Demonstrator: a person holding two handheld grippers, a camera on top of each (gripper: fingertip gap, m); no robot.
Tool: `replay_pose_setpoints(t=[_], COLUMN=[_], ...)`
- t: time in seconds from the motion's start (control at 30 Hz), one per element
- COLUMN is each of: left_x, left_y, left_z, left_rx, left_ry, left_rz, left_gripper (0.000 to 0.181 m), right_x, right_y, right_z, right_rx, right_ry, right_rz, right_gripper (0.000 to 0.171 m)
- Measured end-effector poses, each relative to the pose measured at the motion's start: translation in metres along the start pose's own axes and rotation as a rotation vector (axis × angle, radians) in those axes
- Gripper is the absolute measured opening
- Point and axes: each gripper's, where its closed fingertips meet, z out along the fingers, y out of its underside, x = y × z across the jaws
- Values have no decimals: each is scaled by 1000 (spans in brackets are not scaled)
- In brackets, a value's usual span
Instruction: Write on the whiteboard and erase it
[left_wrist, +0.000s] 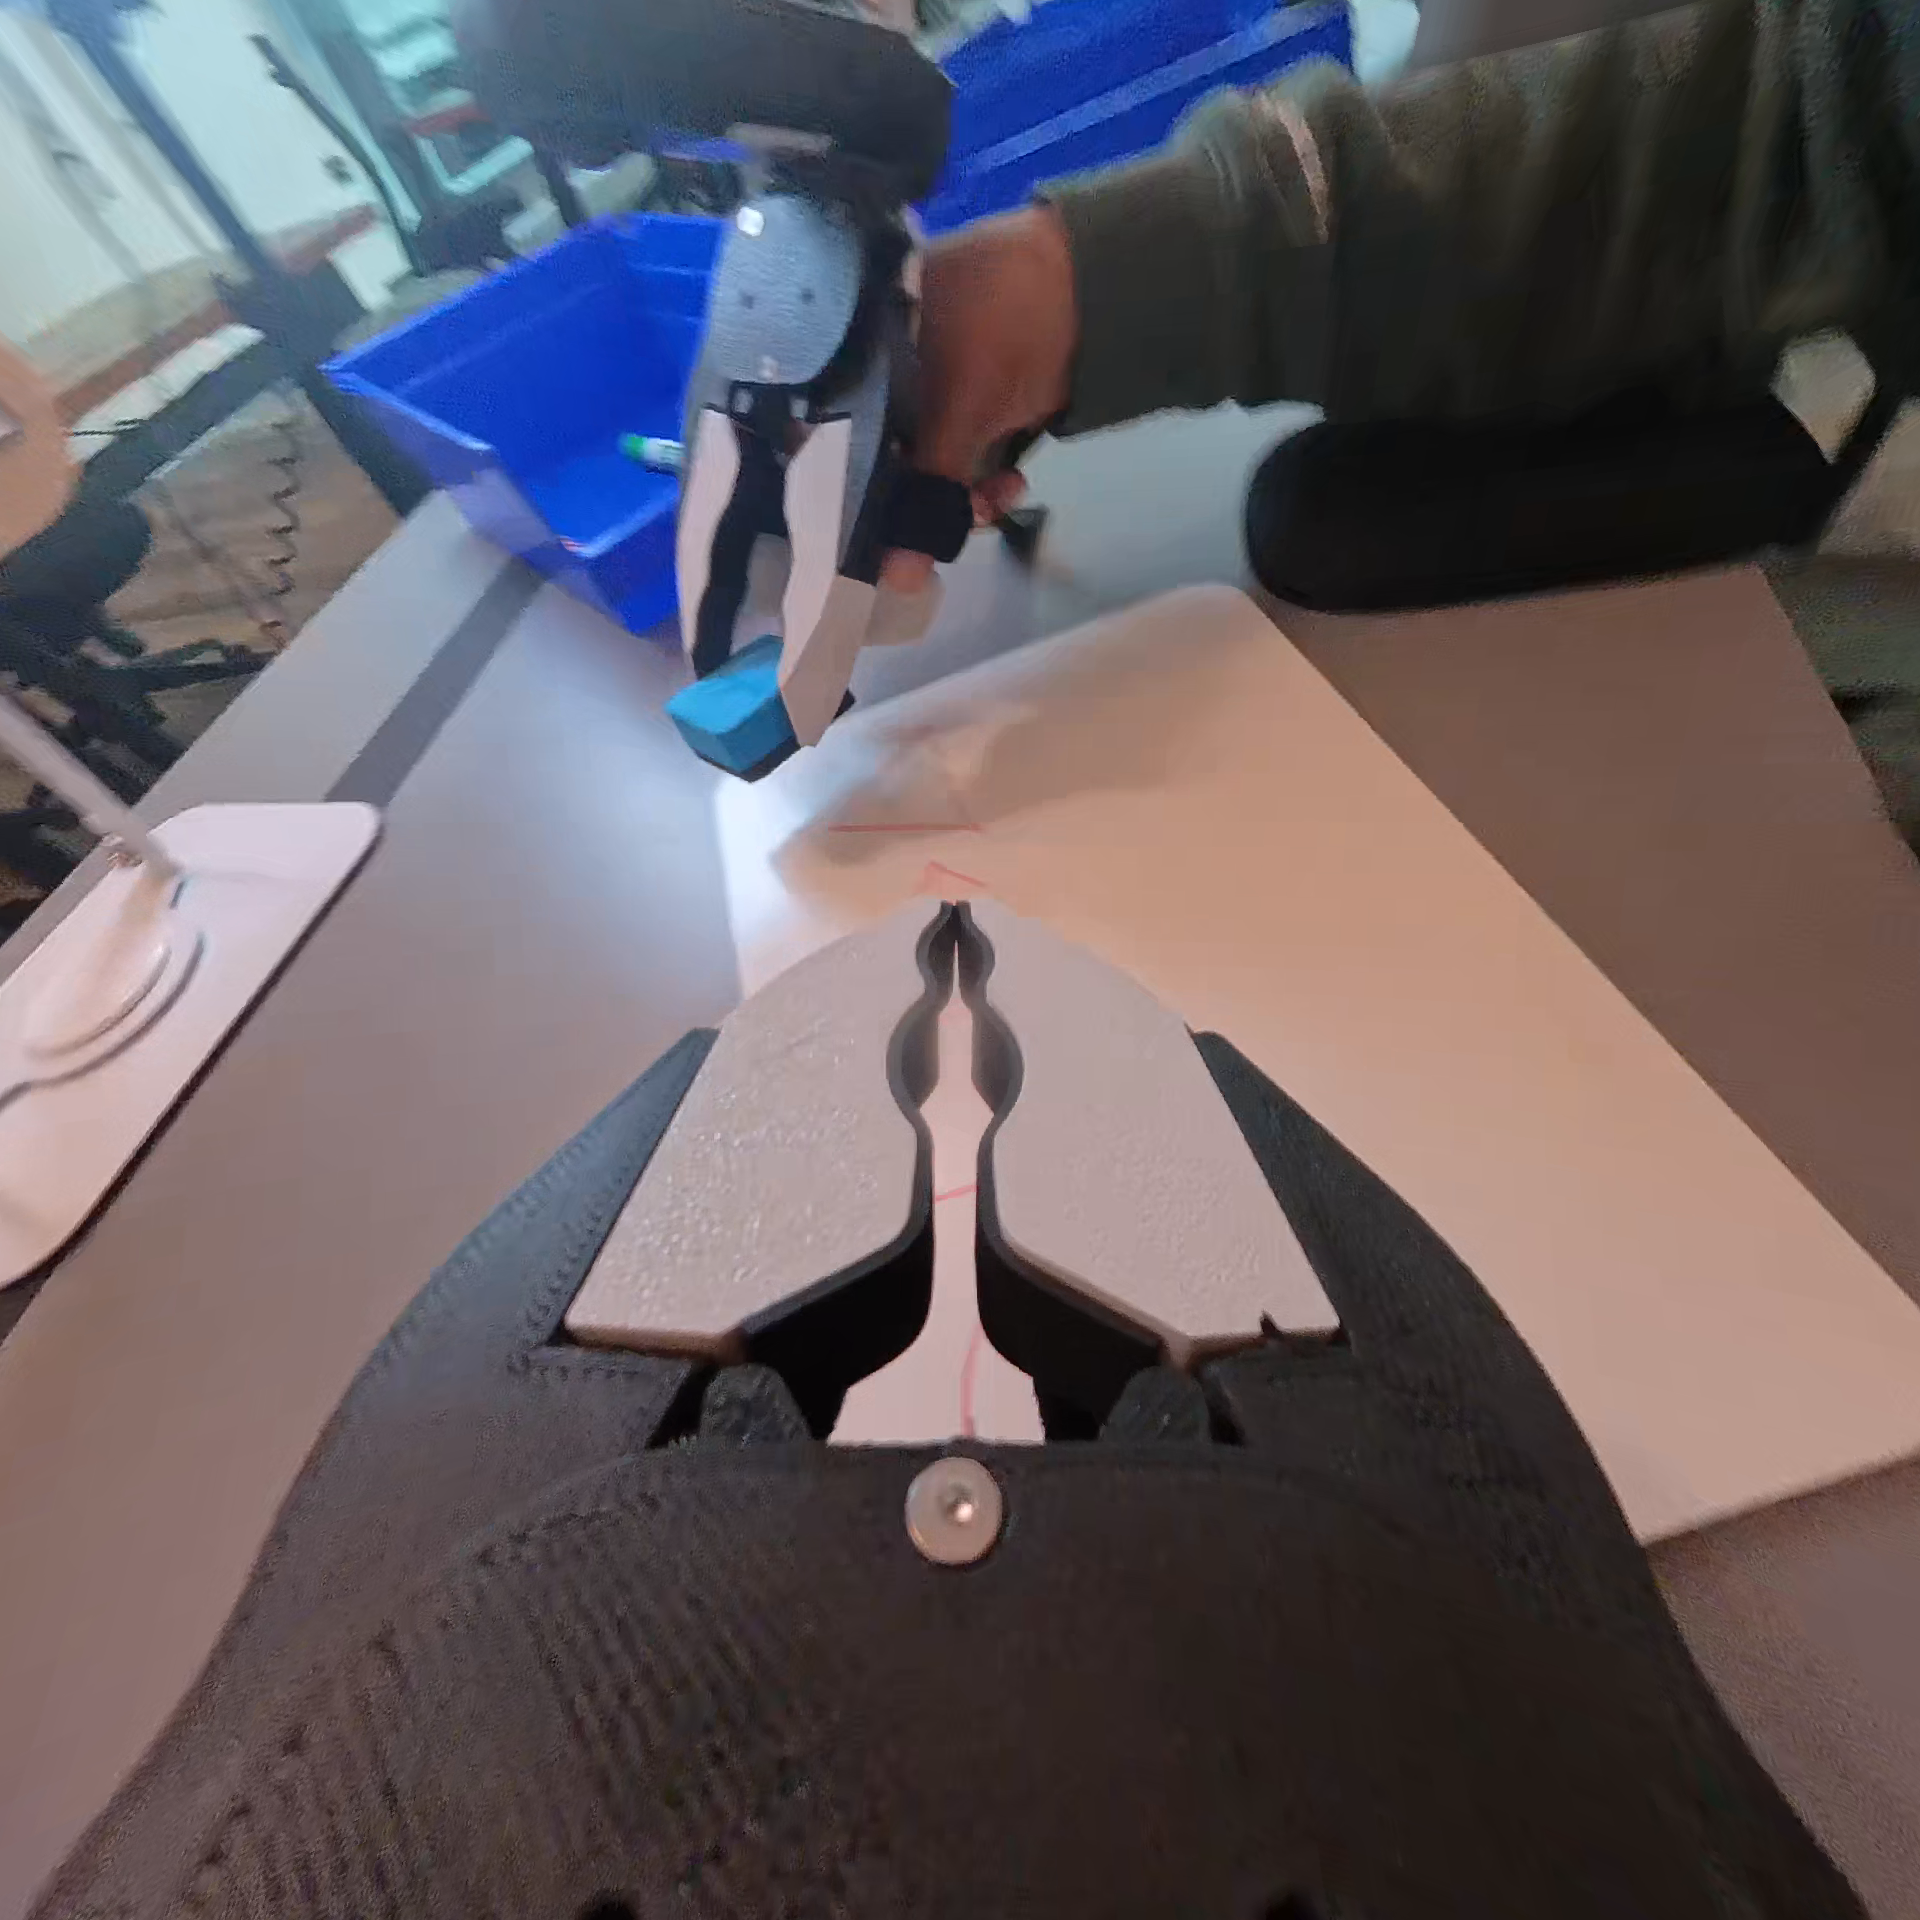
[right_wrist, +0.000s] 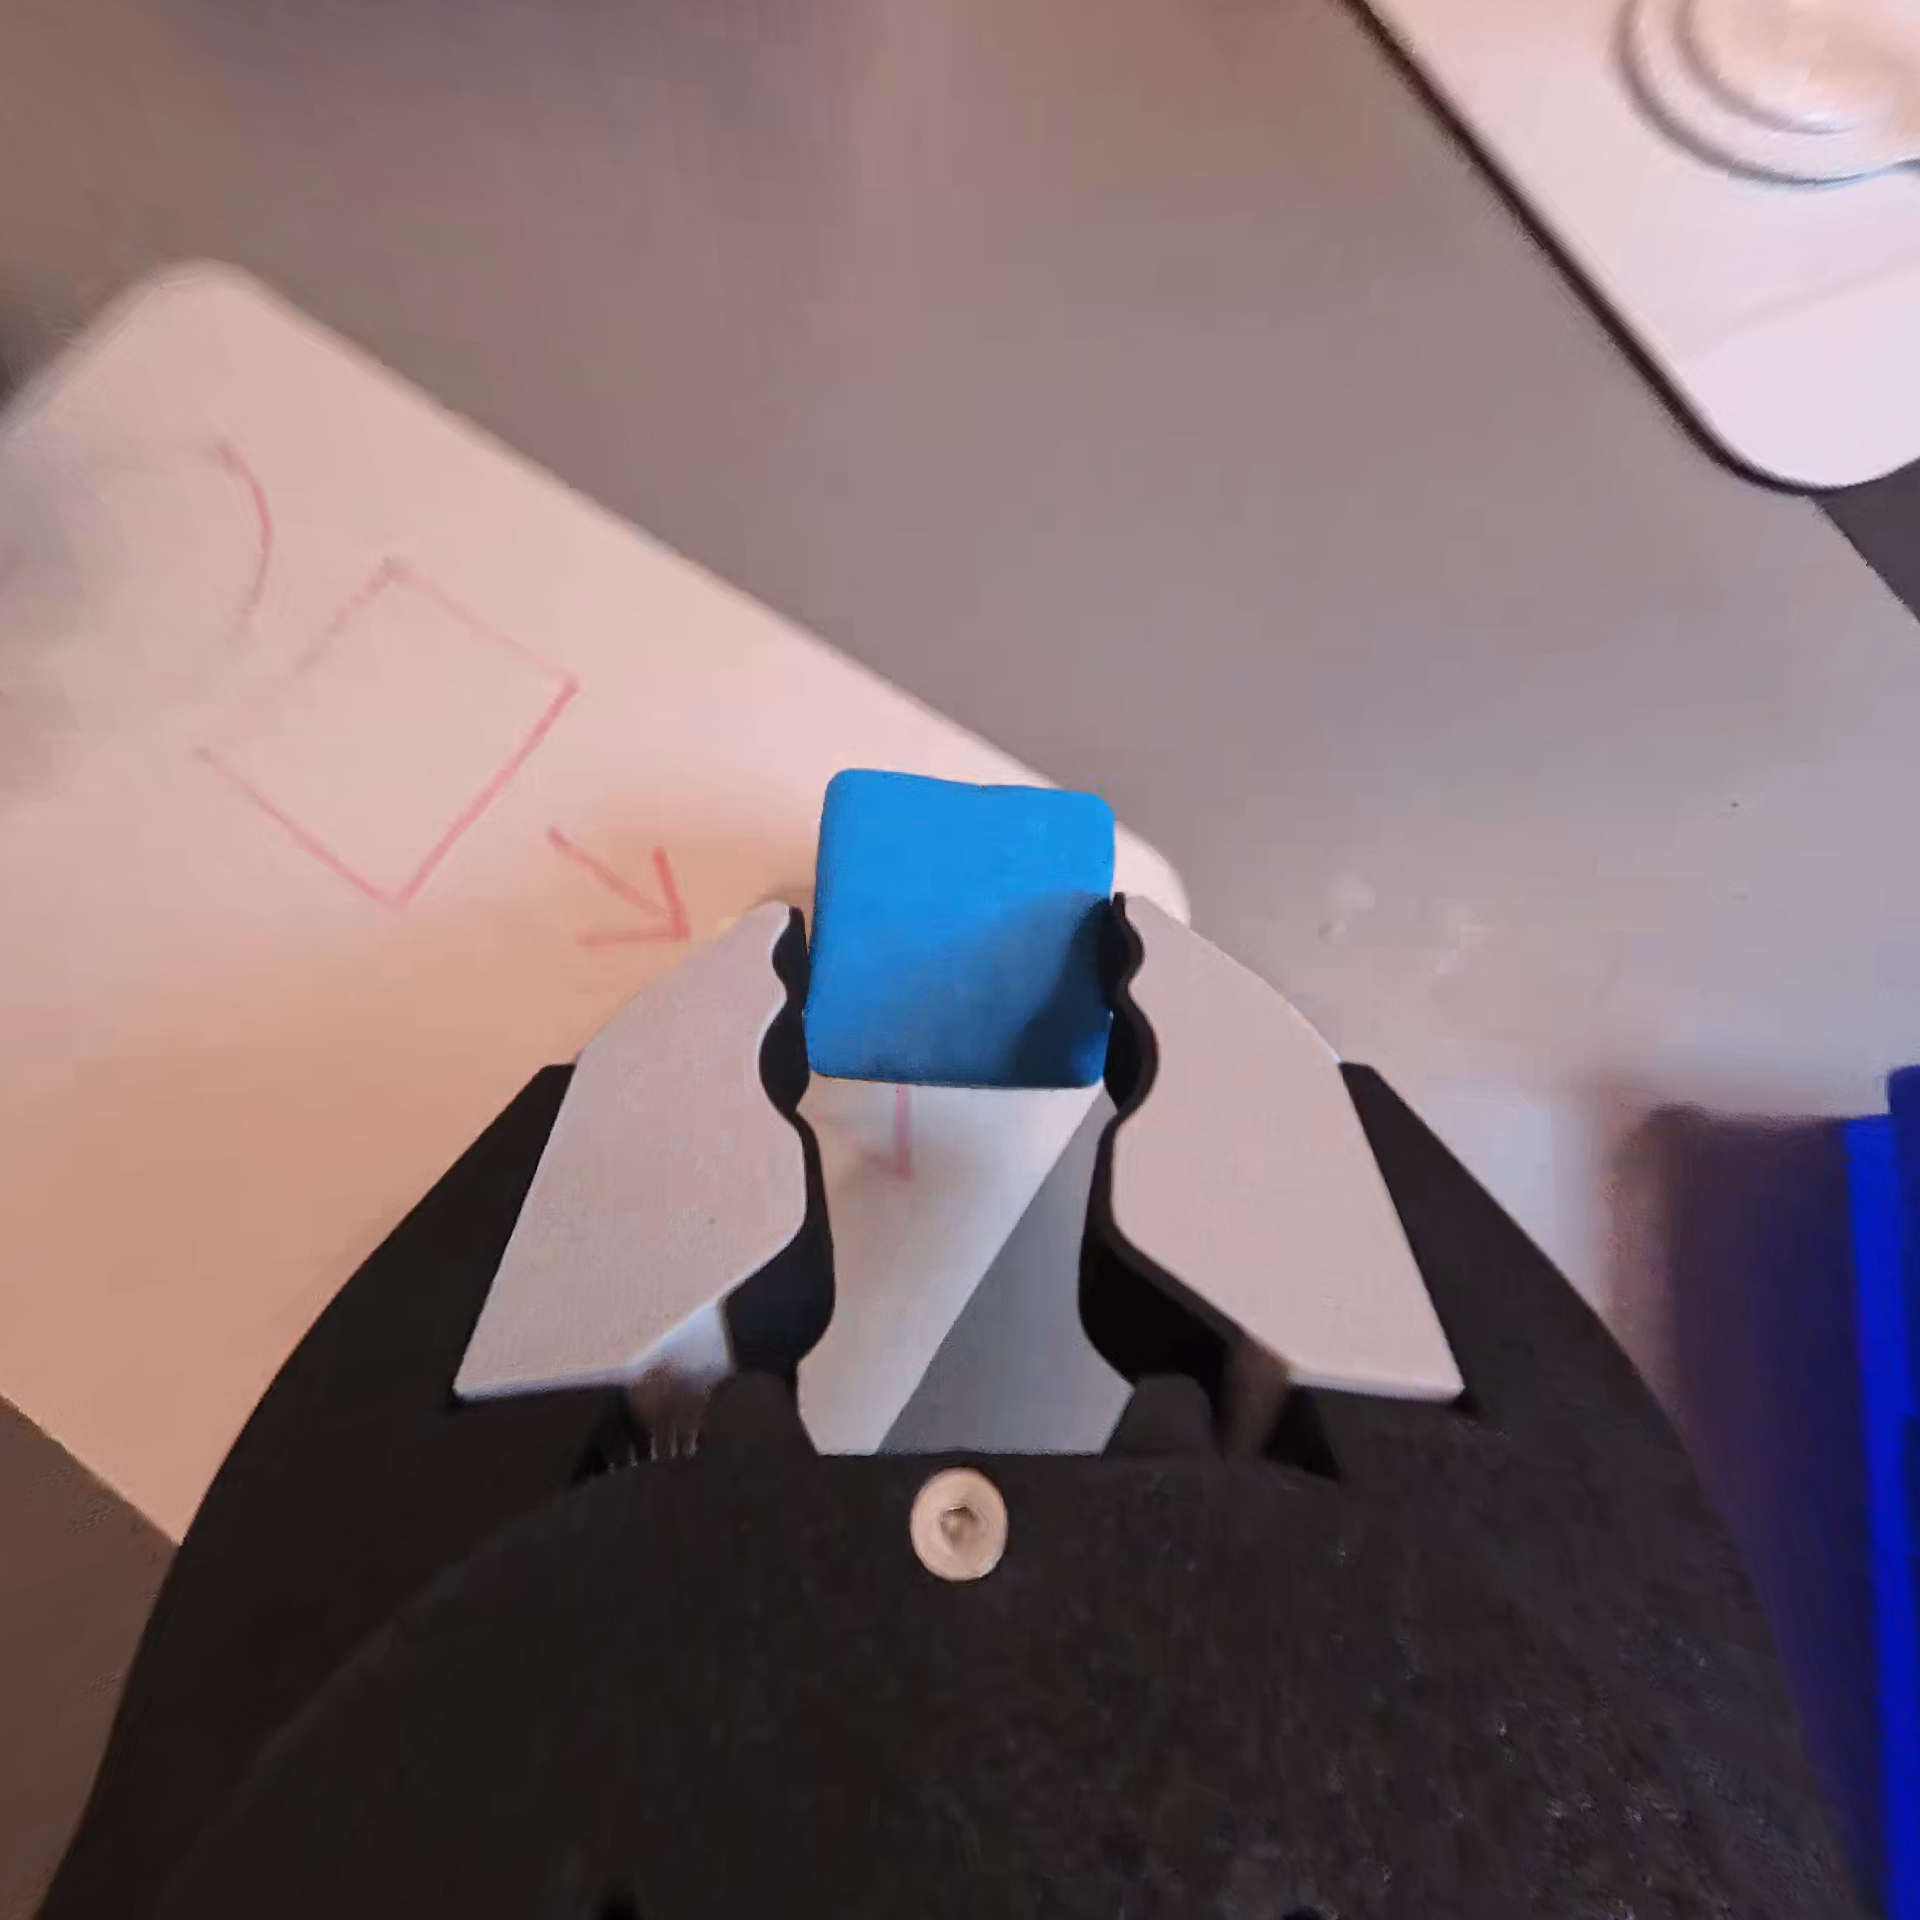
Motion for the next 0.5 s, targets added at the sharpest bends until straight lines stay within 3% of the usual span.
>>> replay_pose_setpoints(t=[0.13,0.3,0.5], left_x=[60,118,133], left_y=[11,37,49], left_z=[16,26,12], left_rx=[-151,-302,-355], left_ry=[140,301,321], left_rz=[150,220,203], left_gripper=[0,0,0], right_x=[-34,-42,-38], right_y=[27,38,38], right_z=[1,-2,-10], right_rx=[-92,-115,-84], right_ry=[36,20,18], right_rz=[-160,-142,-79], right_gripper=[56,74,61])
